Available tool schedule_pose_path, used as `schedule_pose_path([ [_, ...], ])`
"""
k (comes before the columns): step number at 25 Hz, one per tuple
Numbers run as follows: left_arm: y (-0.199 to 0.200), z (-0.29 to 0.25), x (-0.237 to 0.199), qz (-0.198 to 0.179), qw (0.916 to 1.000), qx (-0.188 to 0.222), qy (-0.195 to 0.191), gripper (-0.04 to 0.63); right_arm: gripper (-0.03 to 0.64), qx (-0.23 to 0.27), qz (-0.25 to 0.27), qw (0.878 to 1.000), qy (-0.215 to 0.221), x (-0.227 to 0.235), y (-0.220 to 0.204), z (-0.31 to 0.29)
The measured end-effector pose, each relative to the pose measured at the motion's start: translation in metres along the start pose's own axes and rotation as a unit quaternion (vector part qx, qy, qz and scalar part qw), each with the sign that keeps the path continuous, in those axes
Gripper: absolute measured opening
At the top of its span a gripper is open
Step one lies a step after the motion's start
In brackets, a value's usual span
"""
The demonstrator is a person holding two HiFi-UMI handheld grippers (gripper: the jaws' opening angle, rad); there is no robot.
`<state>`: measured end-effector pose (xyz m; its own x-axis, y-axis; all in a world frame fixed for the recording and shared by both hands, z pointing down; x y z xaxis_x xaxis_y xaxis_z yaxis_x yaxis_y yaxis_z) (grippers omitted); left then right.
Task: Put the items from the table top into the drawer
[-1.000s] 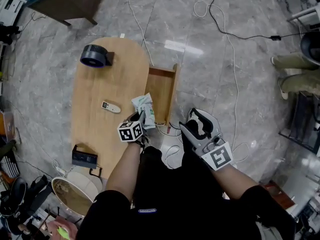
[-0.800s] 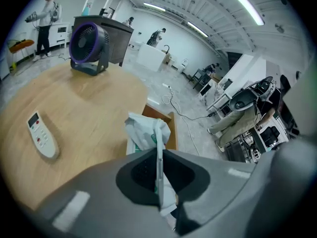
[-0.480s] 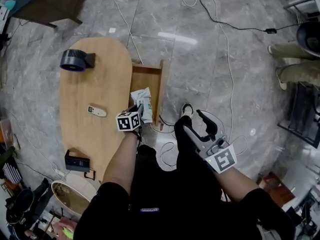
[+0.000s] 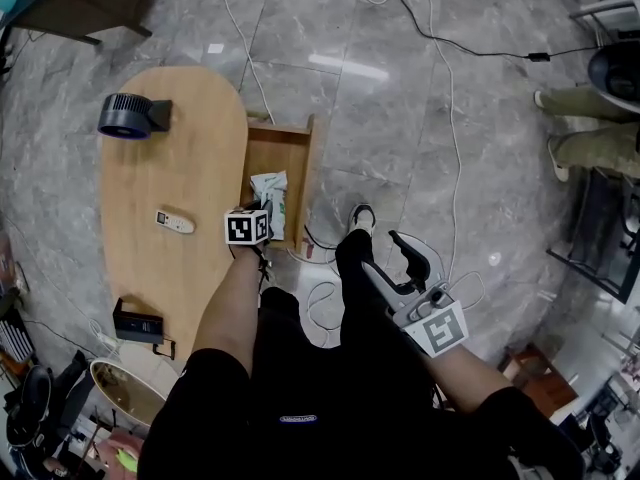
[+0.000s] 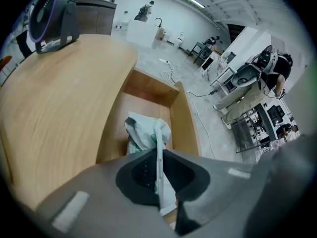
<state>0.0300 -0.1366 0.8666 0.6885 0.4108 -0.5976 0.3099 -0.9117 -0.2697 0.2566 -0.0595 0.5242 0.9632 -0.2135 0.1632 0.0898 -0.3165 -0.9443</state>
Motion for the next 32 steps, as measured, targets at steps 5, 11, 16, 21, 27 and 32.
schedule_pose_path([
  [5,-0.003,-0.007,-0.007,-0.005,0.9999,-0.006,0.01,0.025,0.23,-0.005,-0.009,1.0,0.003,-0.002,-0.007,0.0],
  [11,-0.001,-0.013,-0.008,-0.047,0.9976,-0.032,0.04,0.044,0.23,-0.019,-0.012,1.0,0.016,-0.007,-0.017,-0.002],
  [16,-0.003,-0.013,-0.007,-0.045,0.9961,-0.029,0.071,0.073,0.236,-0.018,-0.02,0.999,0.024,-0.009,-0.014,-0.005],
  [21,-0.002,-0.003,0.003,-0.042,0.9949,0.003,0.092,0.156,0.239,-0.011,-0.019,0.999,0.034,-0.007,-0.003,-0.015],
  [27,-0.004,0.014,0.016,-0.033,0.9934,0.034,0.105,0.199,0.241,-0.011,0.0,0.998,0.066,-0.003,0.007,-0.036],
  [32,0.008,0.049,0.048,-0.015,0.9848,0.142,0.098,0.201,0.242,-0.01,0.034,0.994,0.103,-0.006,0.017,-0.063],
])
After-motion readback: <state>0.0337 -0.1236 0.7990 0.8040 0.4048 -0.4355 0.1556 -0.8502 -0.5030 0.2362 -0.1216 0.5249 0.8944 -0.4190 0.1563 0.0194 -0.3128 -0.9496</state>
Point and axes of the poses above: the fingertips, and each gripper's own axes: z backward along the fingers, x to its right, y out of its top, the point moved 3 cm from there along z, backward along the fingers, and after that the axes turned 15 degrees about -y, right-handed, at the moved point
